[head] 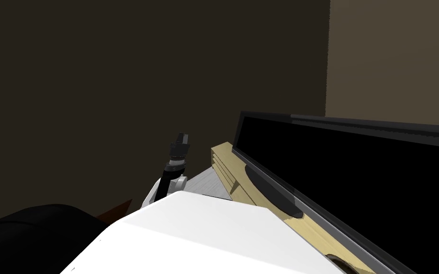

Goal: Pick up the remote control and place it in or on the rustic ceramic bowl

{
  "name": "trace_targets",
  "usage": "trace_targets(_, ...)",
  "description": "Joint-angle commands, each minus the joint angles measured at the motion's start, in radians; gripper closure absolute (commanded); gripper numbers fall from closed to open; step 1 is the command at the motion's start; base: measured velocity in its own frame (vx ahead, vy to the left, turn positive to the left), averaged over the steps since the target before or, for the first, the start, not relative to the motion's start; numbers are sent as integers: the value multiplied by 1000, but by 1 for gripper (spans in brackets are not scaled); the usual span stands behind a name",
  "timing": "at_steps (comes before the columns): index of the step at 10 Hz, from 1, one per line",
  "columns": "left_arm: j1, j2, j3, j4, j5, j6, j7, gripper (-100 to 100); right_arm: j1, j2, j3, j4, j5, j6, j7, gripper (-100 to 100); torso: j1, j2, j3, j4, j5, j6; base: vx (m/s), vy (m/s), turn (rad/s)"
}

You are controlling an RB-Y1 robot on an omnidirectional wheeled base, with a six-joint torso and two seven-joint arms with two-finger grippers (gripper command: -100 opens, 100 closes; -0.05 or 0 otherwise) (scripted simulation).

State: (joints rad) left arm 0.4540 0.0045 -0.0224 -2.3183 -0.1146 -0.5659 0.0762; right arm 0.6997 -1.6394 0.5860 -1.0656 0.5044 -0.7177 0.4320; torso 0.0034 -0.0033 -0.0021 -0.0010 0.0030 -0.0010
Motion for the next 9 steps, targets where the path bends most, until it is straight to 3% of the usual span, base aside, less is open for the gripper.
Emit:
trace_targets(1, 0, 0, 0, 0, 0, 0, 0, 0, -1, -40, -8, -12, -10, -21, -9, -100, 0, 0, 0, 0, 0, 0, -20, 12, -93)
trace_targets(4, 0, 0, 0, 0, 0, 0, 0, 0, 2, -88, -19, -25, -26, -47, -14, -100, 0, 0, 0, 0, 0, 0, -19, 15, -58)
trace_targets(5, 0, 0, 0, 0, 0, 0, 0, 0, -3, -74, -15, -16, -19, -46, -13, -100, 0, 0, 0, 0, 0, 0, -8, 5, -7)
trace_targets(6, 0, 0, 0, 0, 0, 0, 0, 0, -2, -76, -16, -20, -21, -45, -13, 0, 0, 0, 0, 0, 0, 0, 0, 0, 0)
trace_targets(9, 0, 0, 0, 0, 0, 0, 0, 0, -2, -76, -16, -19, -21, -45, -13, 0, -1, -1, -1, 0, -1, 0, 0, 0, 0)
